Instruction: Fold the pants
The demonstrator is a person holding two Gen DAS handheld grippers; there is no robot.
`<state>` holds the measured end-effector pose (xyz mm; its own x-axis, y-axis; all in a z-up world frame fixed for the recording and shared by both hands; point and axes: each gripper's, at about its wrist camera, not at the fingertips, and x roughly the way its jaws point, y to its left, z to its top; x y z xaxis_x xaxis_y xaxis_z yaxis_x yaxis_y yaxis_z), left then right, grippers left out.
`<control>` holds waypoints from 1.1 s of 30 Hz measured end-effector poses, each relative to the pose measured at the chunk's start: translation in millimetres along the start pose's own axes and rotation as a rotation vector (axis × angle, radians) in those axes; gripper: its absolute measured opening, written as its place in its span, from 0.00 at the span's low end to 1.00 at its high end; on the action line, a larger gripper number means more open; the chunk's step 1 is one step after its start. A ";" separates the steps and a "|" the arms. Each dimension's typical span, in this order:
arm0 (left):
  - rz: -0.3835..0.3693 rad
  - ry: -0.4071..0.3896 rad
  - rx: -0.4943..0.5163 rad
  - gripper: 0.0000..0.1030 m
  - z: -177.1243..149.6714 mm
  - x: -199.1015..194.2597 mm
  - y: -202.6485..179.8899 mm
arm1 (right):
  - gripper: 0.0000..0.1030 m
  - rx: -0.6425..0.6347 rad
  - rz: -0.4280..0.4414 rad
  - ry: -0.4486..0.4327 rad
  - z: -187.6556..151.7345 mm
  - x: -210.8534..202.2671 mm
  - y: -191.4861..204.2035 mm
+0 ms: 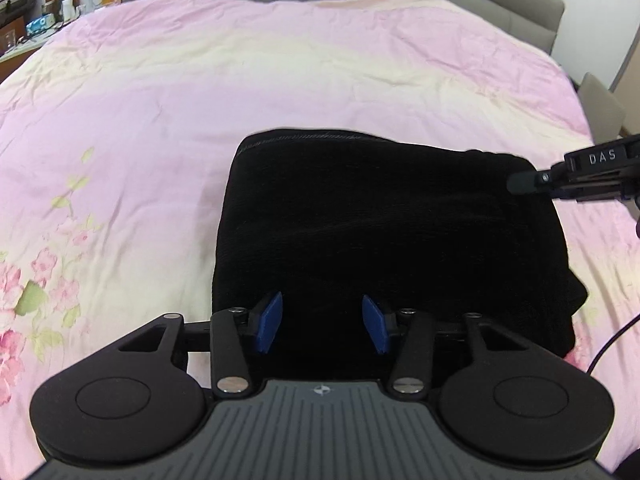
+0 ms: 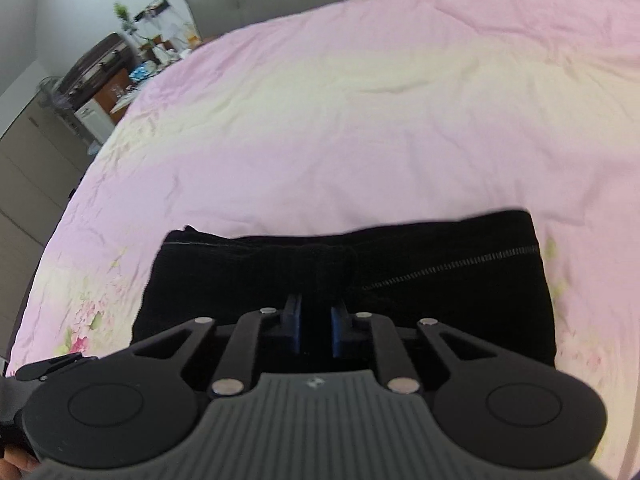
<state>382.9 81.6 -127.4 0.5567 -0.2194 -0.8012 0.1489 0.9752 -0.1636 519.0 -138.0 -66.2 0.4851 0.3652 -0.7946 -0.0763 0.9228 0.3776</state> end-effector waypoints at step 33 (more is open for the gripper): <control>0.047 0.025 -0.012 0.50 -6.4 15.4 -7.4 | 0.19 0.079 0.218 0.041 -20.3 3.0 -17.5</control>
<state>385.1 71.3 -142.2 0.5424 -0.1725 -0.8222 0.1130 0.9848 -0.1321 504.2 -150.6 -84.8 0.4291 0.5607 -0.7081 -0.1061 0.8099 0.5769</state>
